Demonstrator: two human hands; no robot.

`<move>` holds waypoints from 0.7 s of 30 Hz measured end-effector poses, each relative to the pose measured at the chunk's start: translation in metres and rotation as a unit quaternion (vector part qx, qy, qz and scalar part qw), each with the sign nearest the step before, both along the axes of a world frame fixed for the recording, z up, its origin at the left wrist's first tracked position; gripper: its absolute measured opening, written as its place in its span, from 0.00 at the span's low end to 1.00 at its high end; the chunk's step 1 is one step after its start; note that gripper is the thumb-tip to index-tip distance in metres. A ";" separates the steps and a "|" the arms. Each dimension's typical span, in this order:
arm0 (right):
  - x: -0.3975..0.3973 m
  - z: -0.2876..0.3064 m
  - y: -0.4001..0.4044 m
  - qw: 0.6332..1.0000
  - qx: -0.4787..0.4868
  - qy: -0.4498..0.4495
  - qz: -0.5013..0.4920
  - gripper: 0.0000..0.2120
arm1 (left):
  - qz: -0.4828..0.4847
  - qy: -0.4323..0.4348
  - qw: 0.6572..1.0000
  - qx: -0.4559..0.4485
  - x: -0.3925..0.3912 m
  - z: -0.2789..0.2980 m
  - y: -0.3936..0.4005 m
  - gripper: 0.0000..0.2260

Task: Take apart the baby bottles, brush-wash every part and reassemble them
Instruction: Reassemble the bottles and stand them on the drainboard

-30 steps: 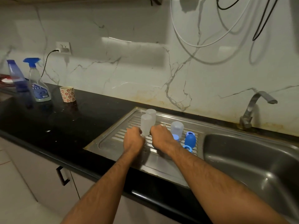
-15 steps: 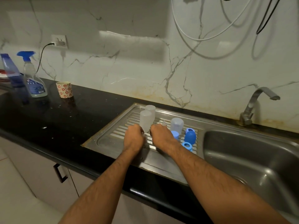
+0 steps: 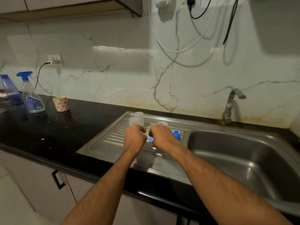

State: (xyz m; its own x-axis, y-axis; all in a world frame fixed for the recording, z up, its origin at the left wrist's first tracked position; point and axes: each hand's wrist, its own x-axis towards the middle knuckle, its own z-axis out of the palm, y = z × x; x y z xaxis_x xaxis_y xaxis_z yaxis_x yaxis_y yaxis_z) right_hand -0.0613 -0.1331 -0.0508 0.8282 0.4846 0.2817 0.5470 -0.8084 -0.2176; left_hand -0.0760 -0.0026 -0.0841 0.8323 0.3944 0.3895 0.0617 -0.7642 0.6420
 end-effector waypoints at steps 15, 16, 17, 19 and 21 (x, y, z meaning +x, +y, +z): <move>-0.028 0.084 -0.233 0.968 0.205 0.103 -0.101 0.19 | -0.174 0.007 0.978 -0.114 0.003 0.070 -0.193 0.06; -0.028 0.090 -0.253 0.950 0.266 0.134 -0.097 0.18 | -0.208 0.007 0.961 -0.185 0.003 0.078 -0.204 0.05; -0.030 0.095 -0.269 0.928 0.327 0.159 -0.086 0.17 | -0.234 0.009 0.937 -0.258 0.003 0.087 -0.213 0.06; -0.033 0.096 -0.299 0.875 0.446 0.183 -0.051 0.14 | -0.280 0.024 0.859 -0.428 0.004 0.102 -0.228 0.09; -0.028 0.085 -0.324 0.778 0.581 0.239 -0.030 0.13 | -0.323 0.050 0.766 -0.553 0.016 0.095 -0.245 0.08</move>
